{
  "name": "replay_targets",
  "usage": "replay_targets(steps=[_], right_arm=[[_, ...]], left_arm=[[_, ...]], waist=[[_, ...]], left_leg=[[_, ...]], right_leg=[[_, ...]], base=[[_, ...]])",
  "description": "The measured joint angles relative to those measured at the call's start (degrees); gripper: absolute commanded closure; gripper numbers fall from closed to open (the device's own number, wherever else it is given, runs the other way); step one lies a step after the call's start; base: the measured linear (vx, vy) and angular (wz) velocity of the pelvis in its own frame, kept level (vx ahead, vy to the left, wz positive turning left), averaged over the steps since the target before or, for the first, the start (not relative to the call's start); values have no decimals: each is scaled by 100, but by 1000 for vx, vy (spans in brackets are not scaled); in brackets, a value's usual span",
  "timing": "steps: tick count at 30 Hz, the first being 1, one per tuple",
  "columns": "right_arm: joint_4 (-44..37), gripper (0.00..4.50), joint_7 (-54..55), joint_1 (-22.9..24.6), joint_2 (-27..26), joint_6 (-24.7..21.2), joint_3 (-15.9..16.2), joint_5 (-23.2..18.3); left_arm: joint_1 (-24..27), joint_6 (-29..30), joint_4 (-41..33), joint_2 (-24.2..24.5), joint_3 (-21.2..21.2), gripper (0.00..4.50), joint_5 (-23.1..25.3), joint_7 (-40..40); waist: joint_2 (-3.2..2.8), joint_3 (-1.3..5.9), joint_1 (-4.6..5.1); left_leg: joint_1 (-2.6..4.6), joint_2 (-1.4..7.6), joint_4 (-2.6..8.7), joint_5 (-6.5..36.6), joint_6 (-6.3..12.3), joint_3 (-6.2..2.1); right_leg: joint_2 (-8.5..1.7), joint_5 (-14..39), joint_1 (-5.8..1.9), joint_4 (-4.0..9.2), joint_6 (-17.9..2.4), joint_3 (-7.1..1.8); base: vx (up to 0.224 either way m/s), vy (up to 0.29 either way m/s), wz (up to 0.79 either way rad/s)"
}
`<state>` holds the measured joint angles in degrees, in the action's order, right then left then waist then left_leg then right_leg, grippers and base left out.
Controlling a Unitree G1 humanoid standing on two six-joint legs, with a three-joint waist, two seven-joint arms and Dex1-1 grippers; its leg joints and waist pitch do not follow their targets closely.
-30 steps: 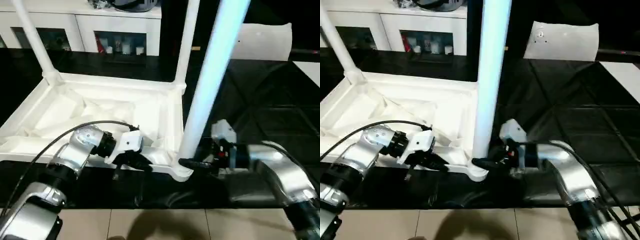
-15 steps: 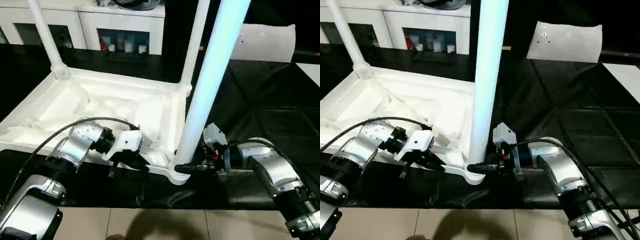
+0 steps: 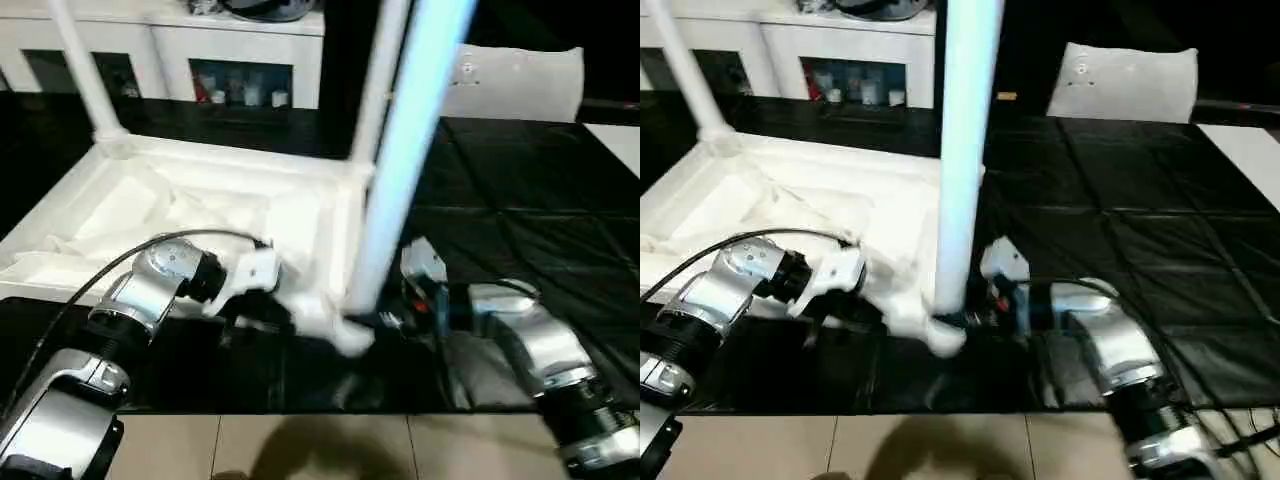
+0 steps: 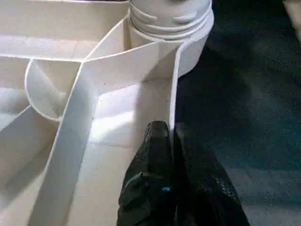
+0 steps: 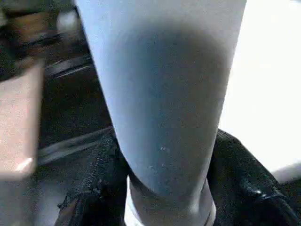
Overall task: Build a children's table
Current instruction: Rotate leg to tighten
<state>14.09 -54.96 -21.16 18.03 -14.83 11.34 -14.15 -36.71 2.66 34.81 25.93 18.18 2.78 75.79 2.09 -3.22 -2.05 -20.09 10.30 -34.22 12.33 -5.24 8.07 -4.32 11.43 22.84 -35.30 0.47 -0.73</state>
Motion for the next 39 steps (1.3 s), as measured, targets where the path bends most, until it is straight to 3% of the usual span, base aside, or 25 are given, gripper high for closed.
replay_targets(steps=[8, 12, 18, 19, 26, 30, 32, 35, 39], right_arm=[[90, 255, 2940, -120, -1233, -512, -933, 518], [308, 255, 4058, -360, -1742, -487, -1162, 787], [241, 255, 4384, -348, -1849, -474, -1174, 941], [227, 199, 4383, -341, -1849, -475, -1184, 941], [-281, 132, 3641, 68, -1679, -449, -1232, 487], [-743, 91, 2414, 443, -932, -480, -994, 162], [-882, 86, 1921, 532, -682, -481, -877, 53], [-1028, 44, 916, 563, -44, -465, -641, -111], [-1164, 44, -162, 521, 406, -486, -390, -302]], left_arm=[[158, 1717, -609, -1237, -469, 450, 197, -2067], [82, 1895, -576, -1656, -471, 450, 391, -2741], [39, 1839, -518, -1739, -451, 450, 472, -2826], [38, 1815, -513, -1738, -441, 450, 479, -2826], [53, 1256, -518, -1390, -297, 450, 436, -2234], [163, 791, -563, -991, -268, 450, 231, -1581], [217, 515, -537, -742, -271, 450, 152, -1227], [254, 203, -459, -435, -269, 450, -30, -526], [257, 44, -410, -210, -196, 450, -216, 259]], waist=[[-16, -5, 179], [-49, -15, 182], [-72, -25, 177], [-77, -28, 177], [-101, -43, 169], [-113, -51, 140], [-118, -55, 140], [-107, -62, 106], [-92, -71, 0]], left_leg=[[-27, 5, 35, 1, -1, 33], [-20, 5, 68, 0, -2, 37], [-19, 4, 82, 0, -3, 37], [-19, 4, 81, 0, -3, 37], [-12, 13, 147, -5, -10, 37], [-14, 23, 171, -24, 22, 38], [-17, 37, 171, -24, 22, 38], [-8, 45, 157, -24, 22, 38], [-6, 45, 144, -25, 23, 39]], right_leg=[[-7, -11, 22, 40, -18, 2], [-5, -2, 27, 46, -3, 3], [-6, 6, 26, 53, 10, 5], [-6, 6, 26, 53, 10, 4], [5, 16, 33, 77, 27, 17], [13, 17, 34, 98, 27, 29], [23, 17, 35, 99, 26, 38], [24, 17, 36, 101, 25, 44], [19, 15, 36, 98, 21, 47]], base=[[0, 0, 0], [0, 0, 0], [0, 0, 0], [0, 0, 0], [0, 0, 0], [0, 0, 0], [0, 0, 0], [0, 0, 0], [0, 0, 0]])
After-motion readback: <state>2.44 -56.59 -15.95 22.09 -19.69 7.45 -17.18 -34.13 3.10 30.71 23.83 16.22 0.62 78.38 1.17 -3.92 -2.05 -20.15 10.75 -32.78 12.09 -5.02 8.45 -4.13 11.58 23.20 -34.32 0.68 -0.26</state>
